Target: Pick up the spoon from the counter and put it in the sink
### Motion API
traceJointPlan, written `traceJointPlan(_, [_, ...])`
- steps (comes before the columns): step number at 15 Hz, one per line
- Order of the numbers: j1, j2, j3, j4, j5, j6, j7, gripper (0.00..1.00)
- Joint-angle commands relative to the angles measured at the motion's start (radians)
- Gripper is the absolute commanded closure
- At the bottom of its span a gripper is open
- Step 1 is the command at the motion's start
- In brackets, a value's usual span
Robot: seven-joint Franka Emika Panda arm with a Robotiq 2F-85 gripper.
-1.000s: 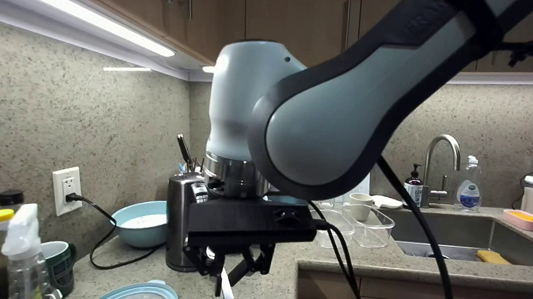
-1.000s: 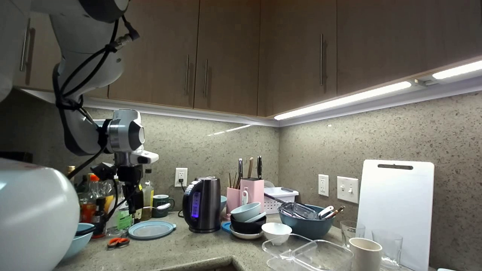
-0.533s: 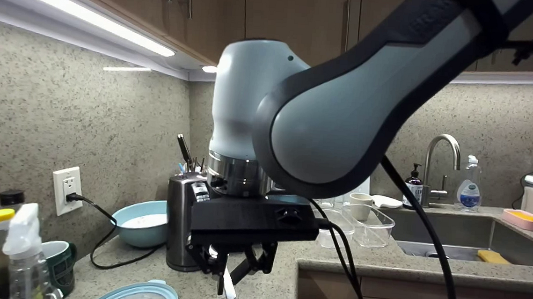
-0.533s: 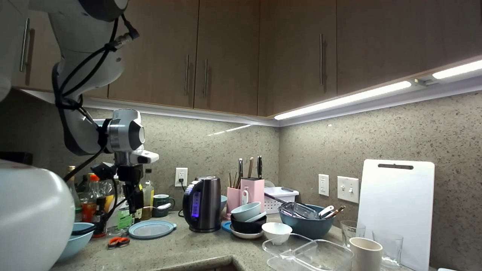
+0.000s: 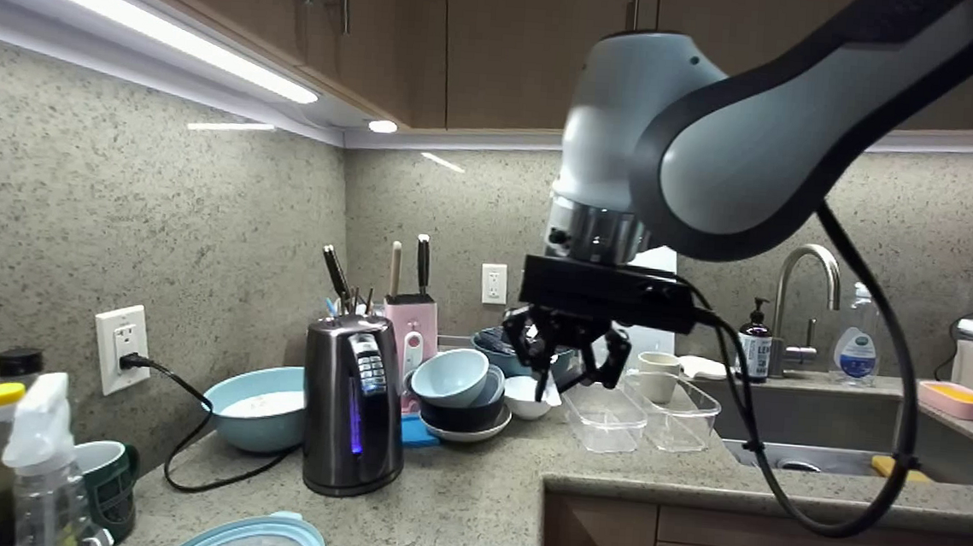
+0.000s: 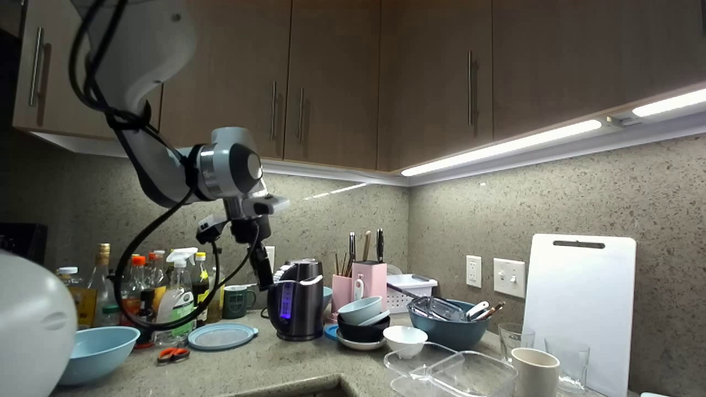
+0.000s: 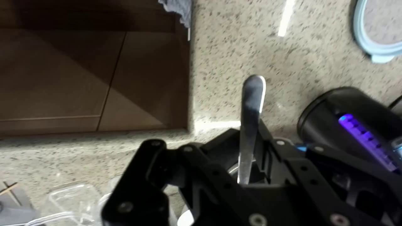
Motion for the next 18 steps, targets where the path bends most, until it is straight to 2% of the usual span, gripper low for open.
traceJointPlan(1, [-0.128, -0.239, 0.004, -0.199, 0.028, 0.035, 0.040, 0.96])
traceJointPlan(3, [-0.190, -0.335, -0.017, -0.273, 0.072, 0.043, 0.021, 0.96])
traceJointPlan(4, [-0.184, -0.214, 0.024, -0.167, 0.065, 0.007, -0.015, 0.84])
traceJointPlan(6, [-0.222, -0.294, 0.012, -0.229, 0.082, 0.011, -0.018, 0.84])
traceJointPlan(10, [-0.224, -0.327, 0.014, -0.253, 0.089, 0.012, -0.019, 0.84])
traceJointPlan(11, [-0.224, -0.327, 0.014, -0.253, 0.089, 0.012, -0.019, 0.96])
traceJointPlan(12, [-0.228, -0.323, 0.007, -0.246, 0.098, 0.007, -0.023, 0.96])
traceJointPlan(14, [-0.281, -0.348, -0.043, -0.239, 0.112, -0.012, -0.040, 0.96])
traceJointPlan(18, [-0.448, -0.403, -0.170, -0.238, 0.132, -0.021, -0.059, 0.96])
